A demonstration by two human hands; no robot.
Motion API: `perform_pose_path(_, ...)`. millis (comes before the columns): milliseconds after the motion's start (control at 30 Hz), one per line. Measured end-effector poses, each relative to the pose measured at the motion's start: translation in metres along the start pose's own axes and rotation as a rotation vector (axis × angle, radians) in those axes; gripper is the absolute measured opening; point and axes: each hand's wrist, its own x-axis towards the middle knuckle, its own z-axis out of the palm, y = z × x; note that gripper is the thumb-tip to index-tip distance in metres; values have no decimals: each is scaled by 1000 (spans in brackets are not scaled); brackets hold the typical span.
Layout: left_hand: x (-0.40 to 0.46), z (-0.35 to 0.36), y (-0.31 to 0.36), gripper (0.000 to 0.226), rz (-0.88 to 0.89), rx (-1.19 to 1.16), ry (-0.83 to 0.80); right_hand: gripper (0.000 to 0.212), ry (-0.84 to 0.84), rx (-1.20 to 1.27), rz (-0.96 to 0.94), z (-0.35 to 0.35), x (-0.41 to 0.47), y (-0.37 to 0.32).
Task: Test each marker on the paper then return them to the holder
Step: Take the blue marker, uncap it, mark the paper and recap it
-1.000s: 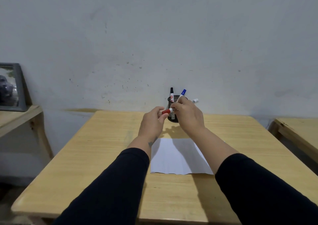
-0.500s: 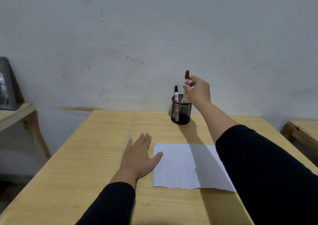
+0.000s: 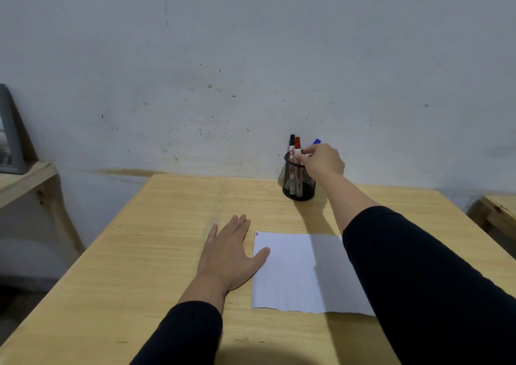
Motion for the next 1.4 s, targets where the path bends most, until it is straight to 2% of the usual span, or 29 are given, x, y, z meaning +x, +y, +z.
perform_pose_path(133, 0, 1, 0, 80, 0, -3, 6, 39, 205, 59, 100, -2, 6, 4)
perform_pose_path(233, 2, 1, -1, 81, -1, 0, 13, 46, 117, 102, 255, -2, 13, 5)
perform_pose_path(333, 2, 2, -2, 81, -5, -11, 13, 40, 18, 175, 317, 8, 21, 6)
perform_pose_path(467, 2, 2, -2, 82, -10, -20, 15, 28, 26, 300, 332, 15, 25, 7)
perform_pose_path(667, 2, 2, -1, 82, -1, -15, 13, 30, 91, 497, 340, 13, 29, 8)
perform_pose_path(800, 3, 2, 0, 82, -5, -7, 17, 28, 190, 626, 296, -3, 31, 2)
perform_pose_path(967, 0, -1, 2, 81, -10, 1, -3, 29, 305, 669, 126, -47, 24, -25)
perform_pose_path(1067, -1, -2, 3, 81, -6, 2, -7, 28, 275, 714, 34, -70, 11, -35)
perform_pose_path(1233, -2, -6, 4, 83, -15, -35, -49, 27, 154, 754, -13, -78, -28, -31)
perform_pose_path(1300, 2, -15, 13, 77, -6, -84, 35, 28, 95, 758, -18, -75, -47, -25)
perform_pose_path(1400, 18, -43, 40, 55, 172, -59, 351, 26, -6, 694, -64, -69, -75, -13)
